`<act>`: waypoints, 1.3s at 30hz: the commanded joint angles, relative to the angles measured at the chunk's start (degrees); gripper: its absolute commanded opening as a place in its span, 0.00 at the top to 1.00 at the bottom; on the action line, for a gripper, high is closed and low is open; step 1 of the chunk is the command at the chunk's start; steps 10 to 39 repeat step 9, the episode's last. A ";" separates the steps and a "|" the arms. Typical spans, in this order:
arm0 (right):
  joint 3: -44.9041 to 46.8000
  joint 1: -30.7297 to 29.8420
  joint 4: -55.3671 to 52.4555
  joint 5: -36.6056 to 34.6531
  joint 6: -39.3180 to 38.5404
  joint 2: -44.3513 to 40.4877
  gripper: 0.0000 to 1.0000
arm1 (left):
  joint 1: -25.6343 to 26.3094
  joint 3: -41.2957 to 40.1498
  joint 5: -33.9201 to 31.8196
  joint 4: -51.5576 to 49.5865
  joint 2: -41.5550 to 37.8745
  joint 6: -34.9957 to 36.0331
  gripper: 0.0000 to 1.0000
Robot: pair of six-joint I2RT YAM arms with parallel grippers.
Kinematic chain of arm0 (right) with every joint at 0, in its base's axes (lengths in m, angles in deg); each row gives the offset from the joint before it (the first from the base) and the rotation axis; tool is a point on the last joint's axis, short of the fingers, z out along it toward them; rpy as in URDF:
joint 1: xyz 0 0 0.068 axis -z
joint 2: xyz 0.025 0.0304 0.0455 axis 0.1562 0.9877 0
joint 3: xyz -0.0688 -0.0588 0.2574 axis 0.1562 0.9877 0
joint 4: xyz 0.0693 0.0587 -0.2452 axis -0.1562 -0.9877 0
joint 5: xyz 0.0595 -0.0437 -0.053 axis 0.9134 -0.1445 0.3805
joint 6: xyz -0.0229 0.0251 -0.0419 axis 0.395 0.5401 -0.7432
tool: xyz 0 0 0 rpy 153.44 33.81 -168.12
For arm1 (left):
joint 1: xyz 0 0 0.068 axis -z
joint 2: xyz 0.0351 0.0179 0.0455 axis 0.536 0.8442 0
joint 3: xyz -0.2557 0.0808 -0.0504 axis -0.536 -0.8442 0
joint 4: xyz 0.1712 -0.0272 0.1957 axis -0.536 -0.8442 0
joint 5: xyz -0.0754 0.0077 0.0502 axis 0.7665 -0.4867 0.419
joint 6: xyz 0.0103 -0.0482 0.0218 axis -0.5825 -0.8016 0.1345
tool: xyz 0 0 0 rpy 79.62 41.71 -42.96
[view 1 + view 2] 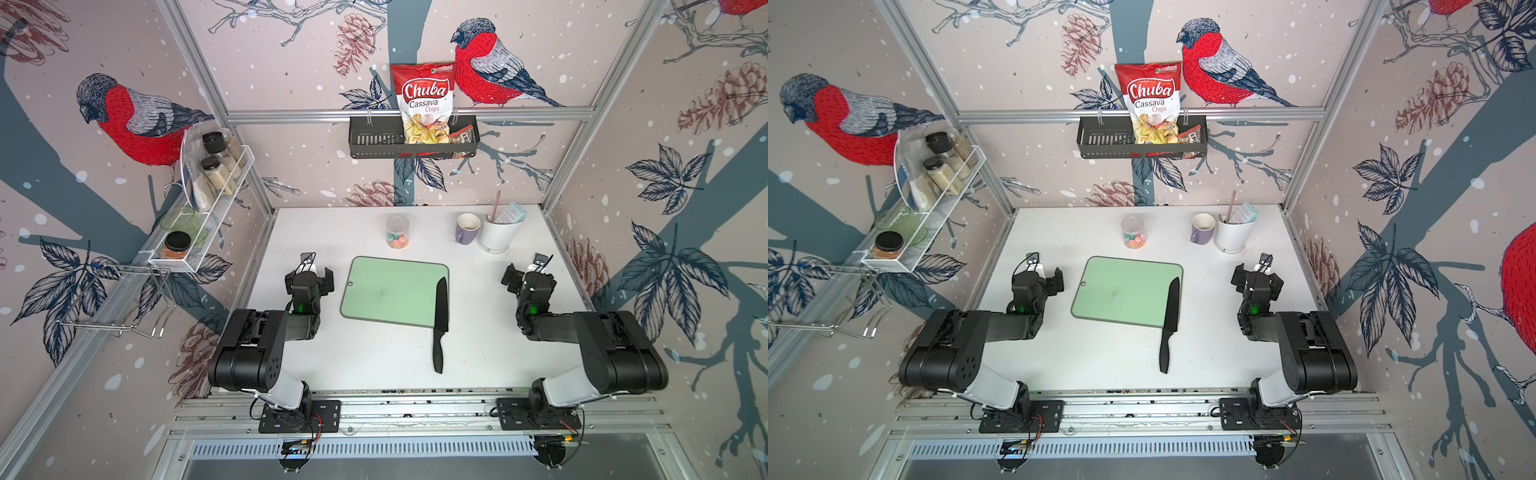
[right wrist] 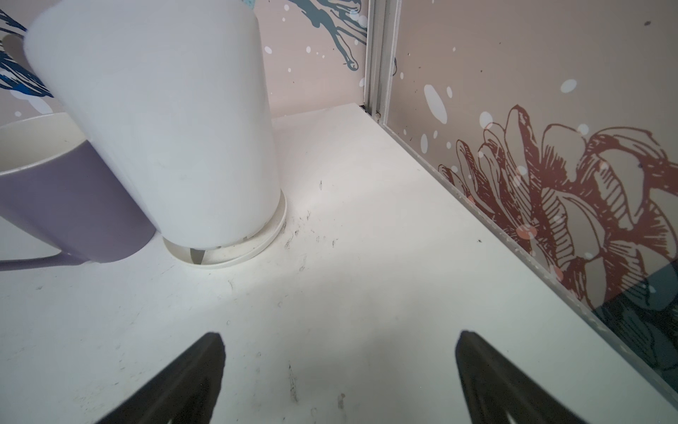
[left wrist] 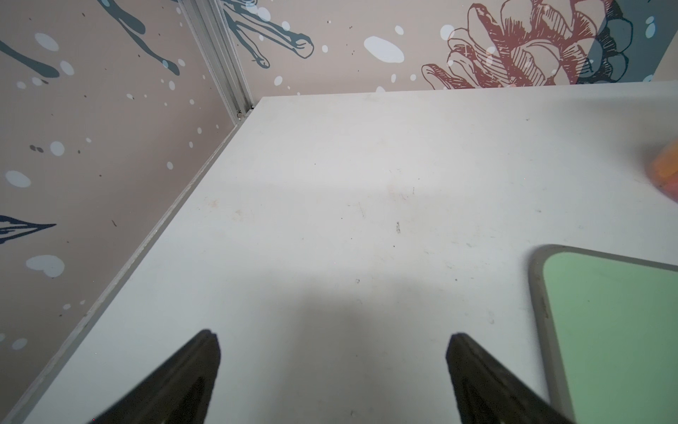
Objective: Align the knife with the edge of the cutting board
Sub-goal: Reset both arms
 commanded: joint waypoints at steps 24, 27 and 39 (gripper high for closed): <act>-0.30 -0.06 0.52 0.11 0.16 -0.08 0.01 | -0.24 0.10 0.05 1.28 -0.05 -0.35 0.02; -0.30 -0.06 0.52 0.11 0.16 -0.08 0.01 | -0.24 0.10 0.05 1.28 -0.05 -0.35 0.02; -0.30 -0.06 0.52 0.11 0.16 -0.08 0.01 | -0.24 0.10 0.05 1.28 -0.05 -0.35 0.02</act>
